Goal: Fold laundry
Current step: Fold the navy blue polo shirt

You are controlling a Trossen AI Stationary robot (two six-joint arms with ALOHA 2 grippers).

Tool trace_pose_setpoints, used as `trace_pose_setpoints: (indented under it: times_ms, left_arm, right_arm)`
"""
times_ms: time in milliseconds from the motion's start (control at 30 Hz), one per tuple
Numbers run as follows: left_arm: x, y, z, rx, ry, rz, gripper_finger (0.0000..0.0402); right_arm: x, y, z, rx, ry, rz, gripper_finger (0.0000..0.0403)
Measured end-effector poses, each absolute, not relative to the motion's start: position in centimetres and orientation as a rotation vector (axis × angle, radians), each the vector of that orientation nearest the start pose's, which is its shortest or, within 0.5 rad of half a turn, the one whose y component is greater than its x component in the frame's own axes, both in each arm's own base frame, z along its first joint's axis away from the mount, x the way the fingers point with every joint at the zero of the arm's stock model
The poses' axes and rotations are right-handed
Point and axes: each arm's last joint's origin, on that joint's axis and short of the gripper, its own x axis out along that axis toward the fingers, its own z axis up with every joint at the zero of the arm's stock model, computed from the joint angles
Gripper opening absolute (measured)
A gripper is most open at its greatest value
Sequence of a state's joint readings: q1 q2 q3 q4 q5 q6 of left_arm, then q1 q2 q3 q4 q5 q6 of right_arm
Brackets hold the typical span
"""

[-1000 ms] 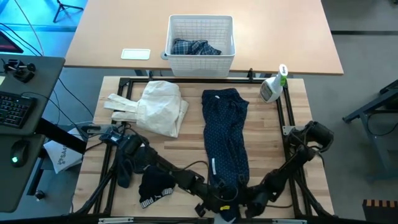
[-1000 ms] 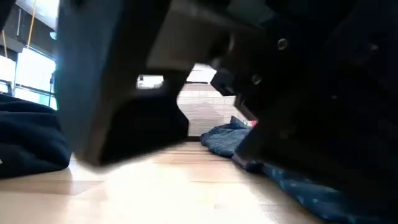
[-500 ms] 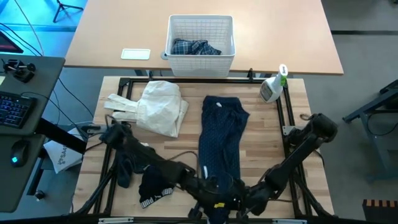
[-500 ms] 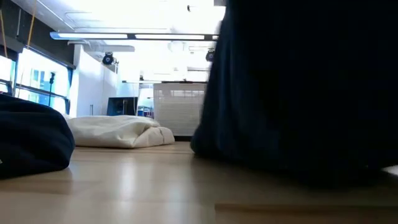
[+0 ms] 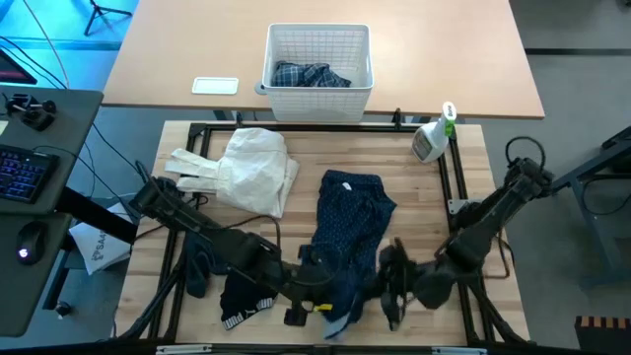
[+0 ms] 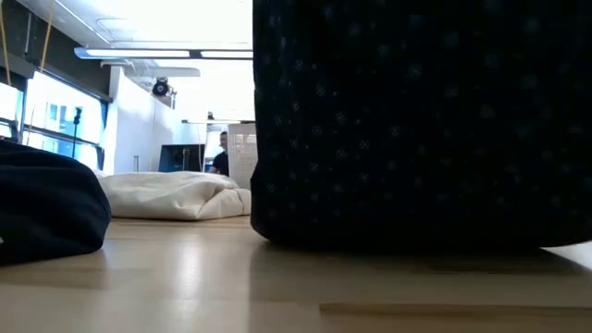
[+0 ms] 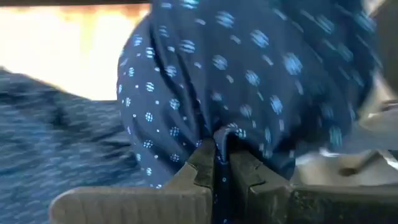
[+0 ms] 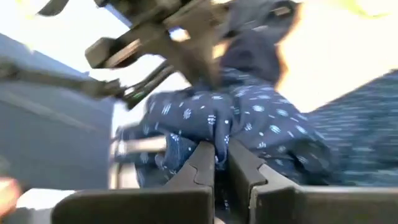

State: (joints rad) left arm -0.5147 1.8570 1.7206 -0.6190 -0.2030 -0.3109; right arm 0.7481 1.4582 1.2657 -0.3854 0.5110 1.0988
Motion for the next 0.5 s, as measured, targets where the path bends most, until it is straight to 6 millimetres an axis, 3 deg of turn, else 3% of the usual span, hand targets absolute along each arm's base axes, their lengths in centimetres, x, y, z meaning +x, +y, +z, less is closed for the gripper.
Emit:
trace_pose_setpoints:
  times_ms: [233,500]
  left_arm:
    - [37.1,-14.8,31.0,0.081,0.866,0.013,0.0]
    - [39.8,-3.9,29.0,-0.033,0.888,0.186,0.0]
  right_arm:
    - [24.2,14.8,32.1,0.678,0.69,-0.34,0.0003]
    - [23.4,7.6,28.4,0.443,0.942,-0.619,0.0003]
